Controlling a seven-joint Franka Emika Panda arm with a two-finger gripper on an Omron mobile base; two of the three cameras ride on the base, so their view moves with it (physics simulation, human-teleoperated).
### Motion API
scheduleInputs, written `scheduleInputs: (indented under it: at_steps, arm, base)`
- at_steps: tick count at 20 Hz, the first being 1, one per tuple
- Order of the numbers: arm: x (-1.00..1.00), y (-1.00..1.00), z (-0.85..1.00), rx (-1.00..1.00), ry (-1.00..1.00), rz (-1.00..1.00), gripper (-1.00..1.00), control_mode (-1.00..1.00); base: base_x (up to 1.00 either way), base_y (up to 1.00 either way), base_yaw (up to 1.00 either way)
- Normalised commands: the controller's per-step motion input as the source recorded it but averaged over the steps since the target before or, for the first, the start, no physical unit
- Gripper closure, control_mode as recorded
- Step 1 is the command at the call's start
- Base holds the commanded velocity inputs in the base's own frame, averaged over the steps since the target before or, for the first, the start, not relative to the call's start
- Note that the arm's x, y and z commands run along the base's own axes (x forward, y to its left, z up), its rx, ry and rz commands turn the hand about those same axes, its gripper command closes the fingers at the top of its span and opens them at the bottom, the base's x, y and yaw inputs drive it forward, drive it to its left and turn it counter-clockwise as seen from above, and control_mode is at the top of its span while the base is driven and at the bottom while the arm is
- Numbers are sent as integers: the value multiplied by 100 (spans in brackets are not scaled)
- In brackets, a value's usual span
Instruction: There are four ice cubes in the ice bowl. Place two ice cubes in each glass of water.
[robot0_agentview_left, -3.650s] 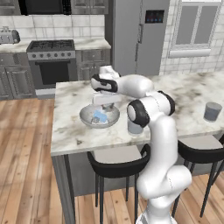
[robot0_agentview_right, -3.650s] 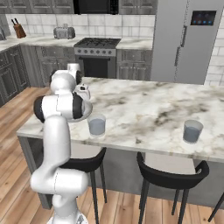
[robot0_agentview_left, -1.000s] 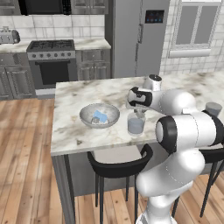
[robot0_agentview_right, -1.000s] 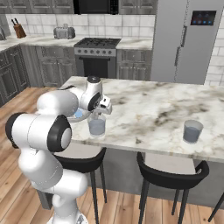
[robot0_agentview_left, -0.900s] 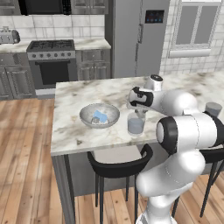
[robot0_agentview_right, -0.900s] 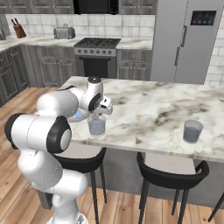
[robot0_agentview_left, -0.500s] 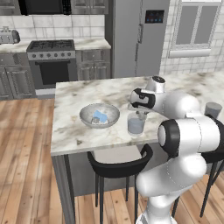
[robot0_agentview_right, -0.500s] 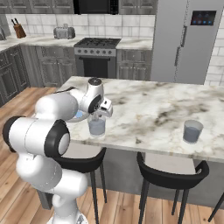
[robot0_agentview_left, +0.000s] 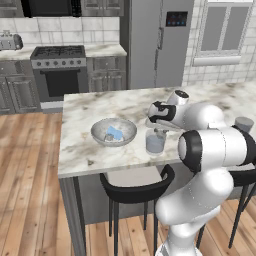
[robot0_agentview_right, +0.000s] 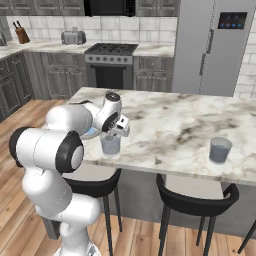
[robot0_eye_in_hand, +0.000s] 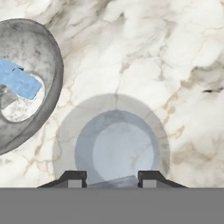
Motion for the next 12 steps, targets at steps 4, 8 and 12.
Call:
scheduleInputs:
  at_steps: [4, 8, 12]
  arm:
    - [2, 0, -13, 5, 3, -1, 100, -100]
    - [3, 0, -7, 3, 3, -1, 100, -100]
    - [10, 0, -7, 2, 5, -1, 100, -100]
  base:
    - [0, 0, 0]
    - [0, 0, 0]
    - [0, 0, 0]
